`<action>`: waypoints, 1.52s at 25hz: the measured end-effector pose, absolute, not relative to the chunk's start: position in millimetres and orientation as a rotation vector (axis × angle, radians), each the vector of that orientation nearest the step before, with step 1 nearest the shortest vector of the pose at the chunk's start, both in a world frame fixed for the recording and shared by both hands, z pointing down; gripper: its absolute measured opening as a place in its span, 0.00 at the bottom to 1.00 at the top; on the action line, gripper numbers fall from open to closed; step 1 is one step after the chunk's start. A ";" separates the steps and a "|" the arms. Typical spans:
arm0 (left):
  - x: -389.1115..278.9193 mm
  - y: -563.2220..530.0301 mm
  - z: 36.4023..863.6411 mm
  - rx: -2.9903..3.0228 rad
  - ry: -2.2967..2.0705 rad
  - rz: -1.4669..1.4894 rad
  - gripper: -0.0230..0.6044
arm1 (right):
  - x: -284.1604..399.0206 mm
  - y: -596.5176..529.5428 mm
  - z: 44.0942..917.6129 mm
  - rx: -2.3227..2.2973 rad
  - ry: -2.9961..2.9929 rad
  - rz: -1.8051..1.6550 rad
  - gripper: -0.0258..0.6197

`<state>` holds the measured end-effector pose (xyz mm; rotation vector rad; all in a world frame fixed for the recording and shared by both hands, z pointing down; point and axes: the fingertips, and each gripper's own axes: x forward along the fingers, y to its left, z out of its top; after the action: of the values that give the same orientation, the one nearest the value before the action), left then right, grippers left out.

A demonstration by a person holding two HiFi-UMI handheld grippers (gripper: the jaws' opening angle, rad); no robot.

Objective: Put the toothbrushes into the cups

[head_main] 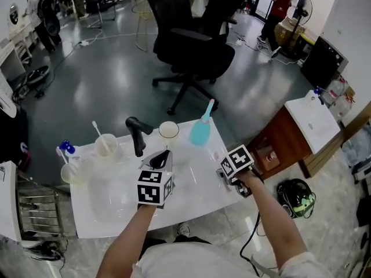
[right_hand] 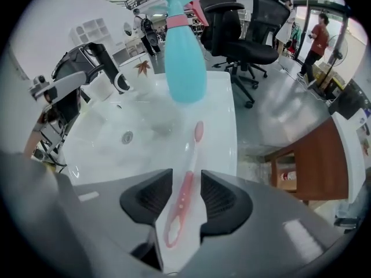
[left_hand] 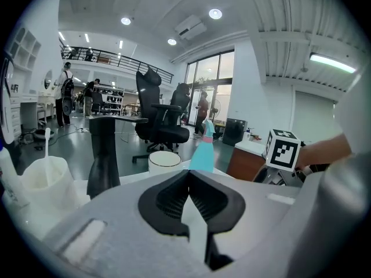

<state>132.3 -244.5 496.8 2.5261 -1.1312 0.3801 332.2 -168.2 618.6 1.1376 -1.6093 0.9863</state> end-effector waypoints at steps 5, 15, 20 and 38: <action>125.3 -245.6 500.8 2.511 -1.143 0.380 0.04 | 335.8 -169.7 620.4 1.140 -1.570 0.977 0.21; 124.0 -245.0 501.4 2.505 -1.143 0.382 0.04 | 336.0 -169.5 621.4 1.119 -1.548 1.010 0.11; 123.2 -243.9 498.8 2.512 -1.148 0.389 0.04 | 337.3 -169.5 618.7 1.150 -1.583 1.025 0.10; 109.8 -249.2 480.9 2.514 -1.211 0.365 0.04 | 299.6 -206.7 530.2 1.235 -1.877 0.870 0.10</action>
<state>109.8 -249.2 480.9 2.5136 -1.2115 0.3651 299.6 -206.7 530.2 1.2349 -1.8766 0.8699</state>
